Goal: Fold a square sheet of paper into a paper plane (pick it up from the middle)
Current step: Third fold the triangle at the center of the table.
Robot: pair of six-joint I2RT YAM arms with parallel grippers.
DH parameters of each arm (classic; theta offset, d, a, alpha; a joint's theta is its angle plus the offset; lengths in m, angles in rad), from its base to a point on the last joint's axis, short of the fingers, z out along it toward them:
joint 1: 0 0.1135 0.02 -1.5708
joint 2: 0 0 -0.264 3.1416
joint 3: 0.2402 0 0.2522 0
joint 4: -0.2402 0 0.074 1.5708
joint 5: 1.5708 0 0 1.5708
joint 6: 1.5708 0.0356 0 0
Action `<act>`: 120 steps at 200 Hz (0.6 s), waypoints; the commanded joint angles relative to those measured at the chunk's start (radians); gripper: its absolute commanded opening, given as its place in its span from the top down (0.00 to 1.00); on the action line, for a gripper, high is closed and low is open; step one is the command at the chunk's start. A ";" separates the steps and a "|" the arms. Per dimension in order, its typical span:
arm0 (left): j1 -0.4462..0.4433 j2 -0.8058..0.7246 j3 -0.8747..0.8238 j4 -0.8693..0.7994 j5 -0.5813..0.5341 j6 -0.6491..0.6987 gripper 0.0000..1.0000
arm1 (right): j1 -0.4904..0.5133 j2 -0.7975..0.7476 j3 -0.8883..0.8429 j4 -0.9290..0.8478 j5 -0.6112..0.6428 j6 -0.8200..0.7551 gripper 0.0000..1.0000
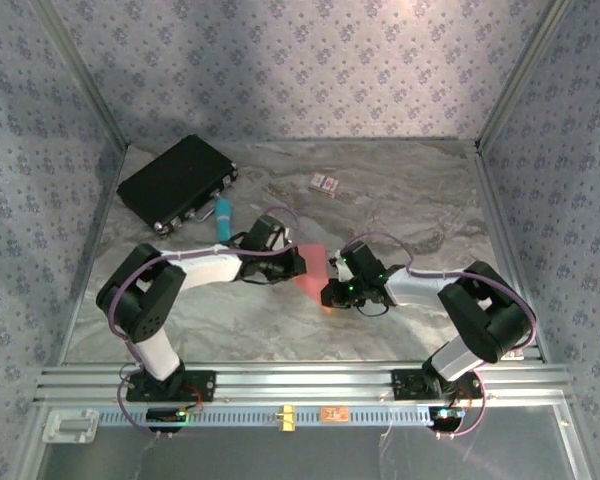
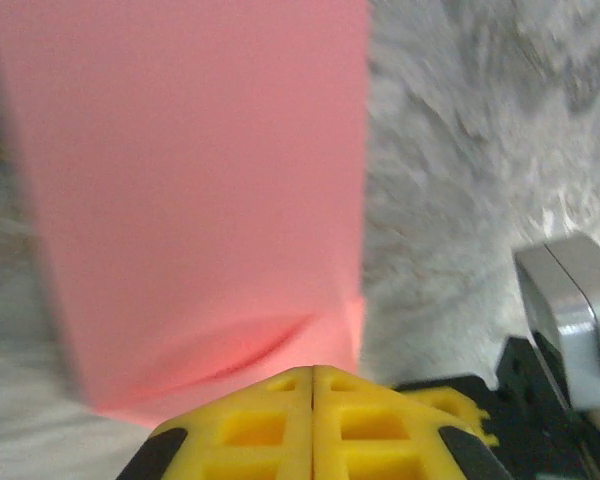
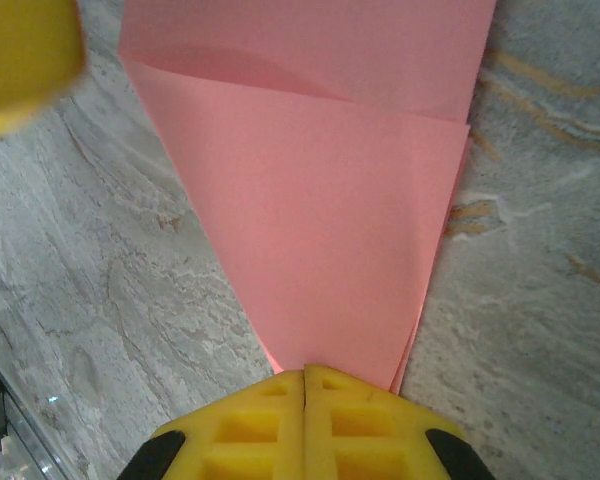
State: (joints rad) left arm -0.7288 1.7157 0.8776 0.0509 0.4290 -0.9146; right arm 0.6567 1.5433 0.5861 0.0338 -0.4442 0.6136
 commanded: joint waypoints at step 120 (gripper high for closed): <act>0.049 0.115 -0.138 0.183 0.048 -0.068 0.93 | 0.003 0.026 -0.029 -0.140 0.089 0.007 1.00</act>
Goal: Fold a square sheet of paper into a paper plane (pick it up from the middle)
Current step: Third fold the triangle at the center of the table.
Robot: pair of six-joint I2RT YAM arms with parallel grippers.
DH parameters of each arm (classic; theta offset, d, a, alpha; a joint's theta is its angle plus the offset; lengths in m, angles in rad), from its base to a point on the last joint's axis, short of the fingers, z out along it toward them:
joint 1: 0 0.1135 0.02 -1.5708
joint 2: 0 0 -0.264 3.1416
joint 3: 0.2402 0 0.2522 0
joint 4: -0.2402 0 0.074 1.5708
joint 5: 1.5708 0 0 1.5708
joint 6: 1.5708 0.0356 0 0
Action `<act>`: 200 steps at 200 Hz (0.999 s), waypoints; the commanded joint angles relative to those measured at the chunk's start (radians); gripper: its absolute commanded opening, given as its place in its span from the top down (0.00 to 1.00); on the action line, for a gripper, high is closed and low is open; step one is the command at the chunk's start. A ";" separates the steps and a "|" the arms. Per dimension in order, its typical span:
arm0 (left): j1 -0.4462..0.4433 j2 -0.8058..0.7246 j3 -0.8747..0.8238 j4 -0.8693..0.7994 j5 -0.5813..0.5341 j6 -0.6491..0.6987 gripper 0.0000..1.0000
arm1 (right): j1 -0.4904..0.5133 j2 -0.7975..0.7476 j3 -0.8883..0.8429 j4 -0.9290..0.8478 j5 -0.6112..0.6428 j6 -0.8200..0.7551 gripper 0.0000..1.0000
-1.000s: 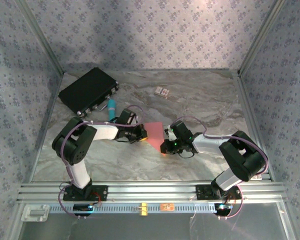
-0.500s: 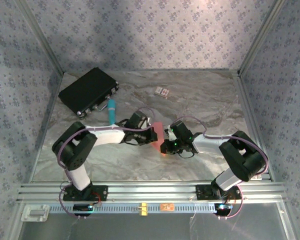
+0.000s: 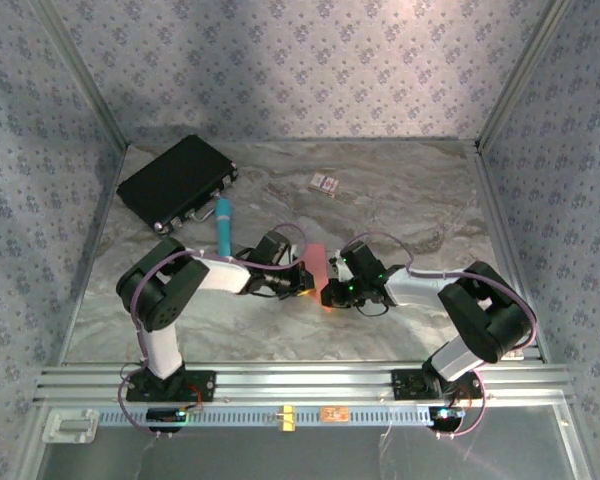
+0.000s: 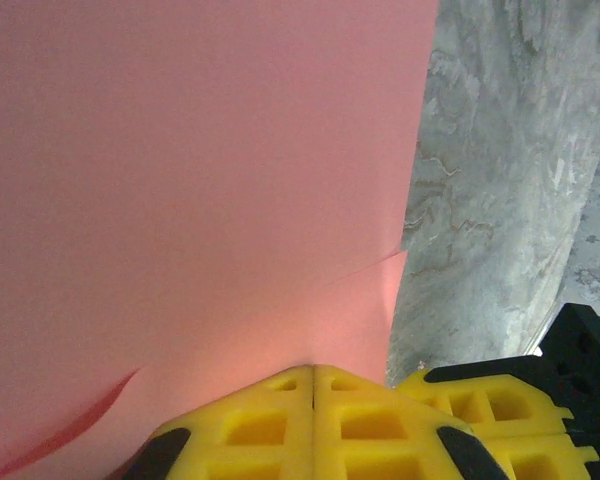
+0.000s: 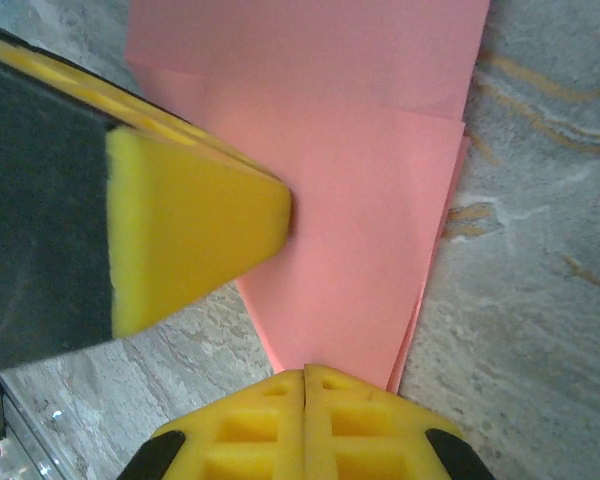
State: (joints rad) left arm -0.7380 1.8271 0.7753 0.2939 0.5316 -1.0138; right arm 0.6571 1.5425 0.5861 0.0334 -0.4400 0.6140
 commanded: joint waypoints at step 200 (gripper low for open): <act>0.163 -0.118 0.014 -0.256 -0.094 0.149 0.94 | 0.008 0.032 -0.019 -0.137 0.067 0.000 1.00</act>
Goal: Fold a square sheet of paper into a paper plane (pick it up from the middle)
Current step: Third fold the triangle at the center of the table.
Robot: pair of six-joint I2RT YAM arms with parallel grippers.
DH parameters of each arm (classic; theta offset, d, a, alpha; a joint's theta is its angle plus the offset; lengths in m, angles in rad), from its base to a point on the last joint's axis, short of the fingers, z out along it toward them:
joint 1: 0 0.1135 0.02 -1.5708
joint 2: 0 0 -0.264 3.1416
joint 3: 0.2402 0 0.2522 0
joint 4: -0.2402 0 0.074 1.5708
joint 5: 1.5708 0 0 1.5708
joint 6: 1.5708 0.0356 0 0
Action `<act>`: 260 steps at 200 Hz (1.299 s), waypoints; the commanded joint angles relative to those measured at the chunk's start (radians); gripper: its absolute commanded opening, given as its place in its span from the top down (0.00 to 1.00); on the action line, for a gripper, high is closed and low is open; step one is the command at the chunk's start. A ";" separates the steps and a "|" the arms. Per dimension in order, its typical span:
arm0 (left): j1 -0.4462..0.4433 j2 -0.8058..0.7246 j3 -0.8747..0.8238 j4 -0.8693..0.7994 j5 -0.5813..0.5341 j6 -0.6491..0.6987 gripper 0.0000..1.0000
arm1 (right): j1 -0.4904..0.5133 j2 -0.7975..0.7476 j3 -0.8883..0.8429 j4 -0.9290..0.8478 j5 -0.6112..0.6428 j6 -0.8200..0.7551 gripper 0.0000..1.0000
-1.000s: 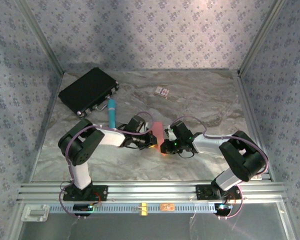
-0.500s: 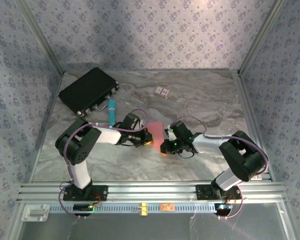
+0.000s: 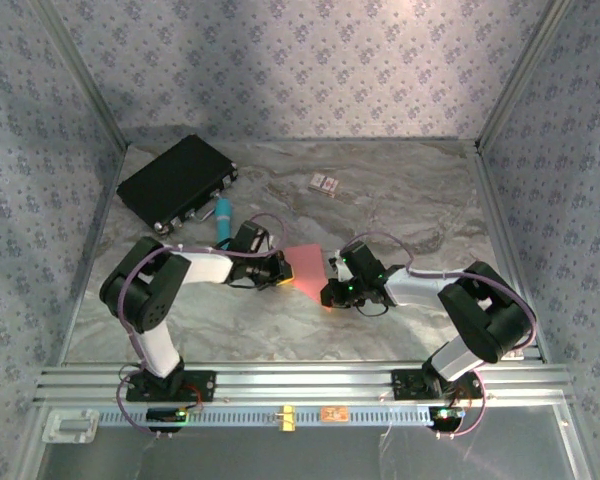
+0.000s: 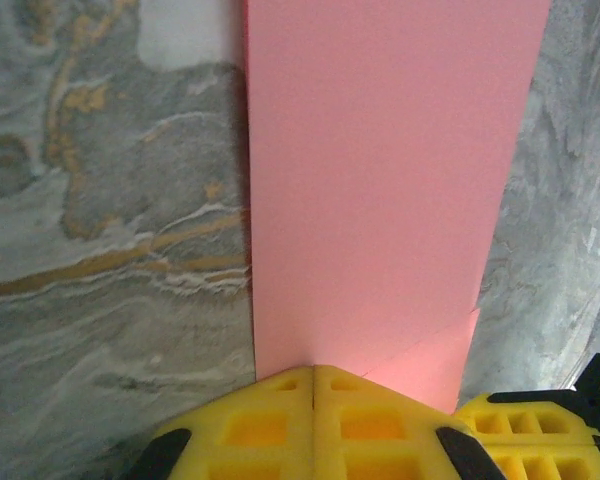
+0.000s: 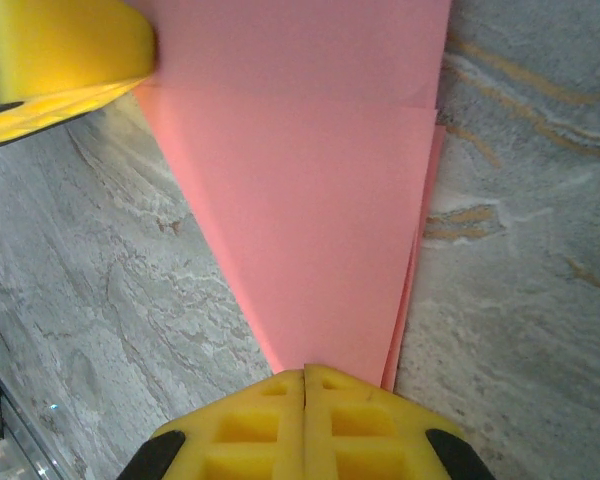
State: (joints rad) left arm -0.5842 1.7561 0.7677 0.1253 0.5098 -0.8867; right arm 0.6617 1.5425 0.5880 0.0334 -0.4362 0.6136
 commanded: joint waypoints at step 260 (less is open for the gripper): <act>-0.100 0.056 0.068 -0.114 -0.115 0.066 0.99 | 0.033 0.175 0.286 -0.214 -0.051 -0.117 1.00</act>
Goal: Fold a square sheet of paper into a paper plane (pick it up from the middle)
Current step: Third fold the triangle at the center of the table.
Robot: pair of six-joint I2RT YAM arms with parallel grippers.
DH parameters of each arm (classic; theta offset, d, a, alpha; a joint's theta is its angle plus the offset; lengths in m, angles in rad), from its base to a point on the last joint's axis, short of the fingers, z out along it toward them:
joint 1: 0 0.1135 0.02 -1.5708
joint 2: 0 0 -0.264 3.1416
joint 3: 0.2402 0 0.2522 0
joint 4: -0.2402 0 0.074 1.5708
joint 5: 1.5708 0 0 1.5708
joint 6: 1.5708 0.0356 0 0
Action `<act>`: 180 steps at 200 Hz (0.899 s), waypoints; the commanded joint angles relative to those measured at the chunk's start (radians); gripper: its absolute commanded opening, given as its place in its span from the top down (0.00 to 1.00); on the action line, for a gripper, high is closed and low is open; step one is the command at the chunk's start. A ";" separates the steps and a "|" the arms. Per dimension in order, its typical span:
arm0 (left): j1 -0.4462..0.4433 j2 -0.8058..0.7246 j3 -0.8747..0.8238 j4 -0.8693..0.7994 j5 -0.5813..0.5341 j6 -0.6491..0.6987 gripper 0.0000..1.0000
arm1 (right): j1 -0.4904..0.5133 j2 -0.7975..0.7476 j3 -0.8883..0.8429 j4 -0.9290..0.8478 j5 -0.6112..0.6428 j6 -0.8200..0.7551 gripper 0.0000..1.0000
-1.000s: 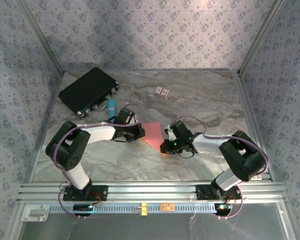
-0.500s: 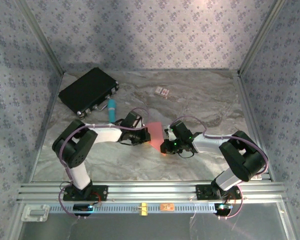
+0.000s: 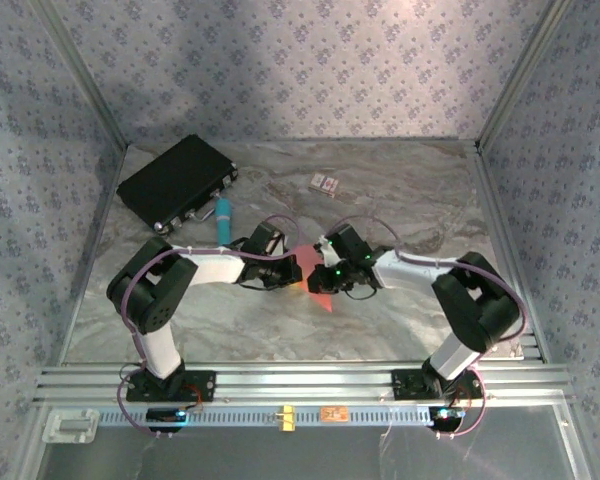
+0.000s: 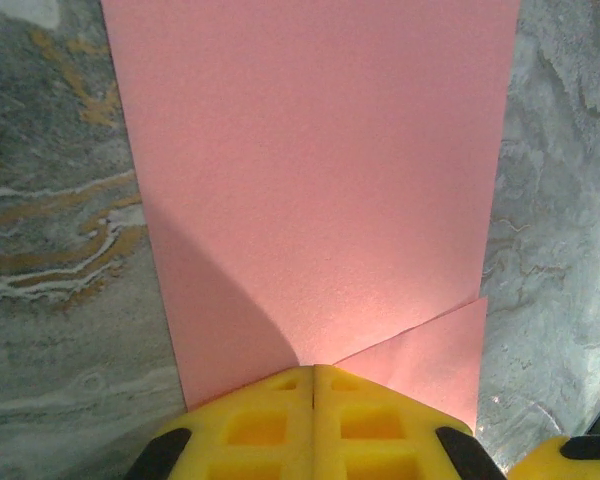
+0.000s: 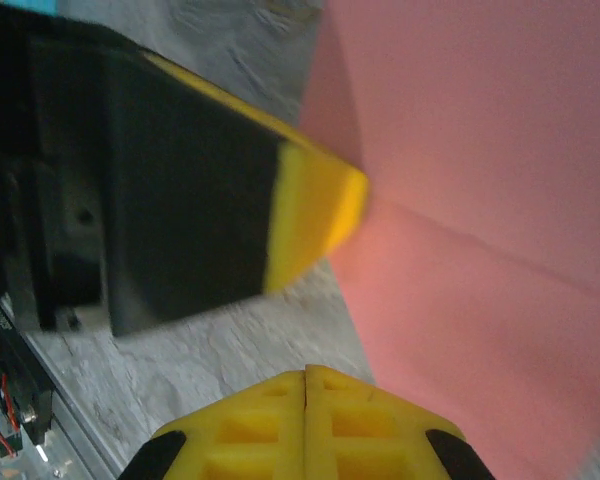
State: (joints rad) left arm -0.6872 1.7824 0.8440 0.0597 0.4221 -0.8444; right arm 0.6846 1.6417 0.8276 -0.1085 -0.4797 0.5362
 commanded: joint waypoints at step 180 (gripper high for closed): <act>0.019 0.055 -0.025 -0.029 -0.011 0.018 0.99 | -0.049 -0.138 -0.312 0.042 -0.057 0.045 0.98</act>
State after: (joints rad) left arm -0.6750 1.7893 0.8436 0.0650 0.4442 -0.8341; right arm 0.6422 1.5436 0.5846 -0.0025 -0.5266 0.5465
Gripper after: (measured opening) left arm 0.052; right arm 0.052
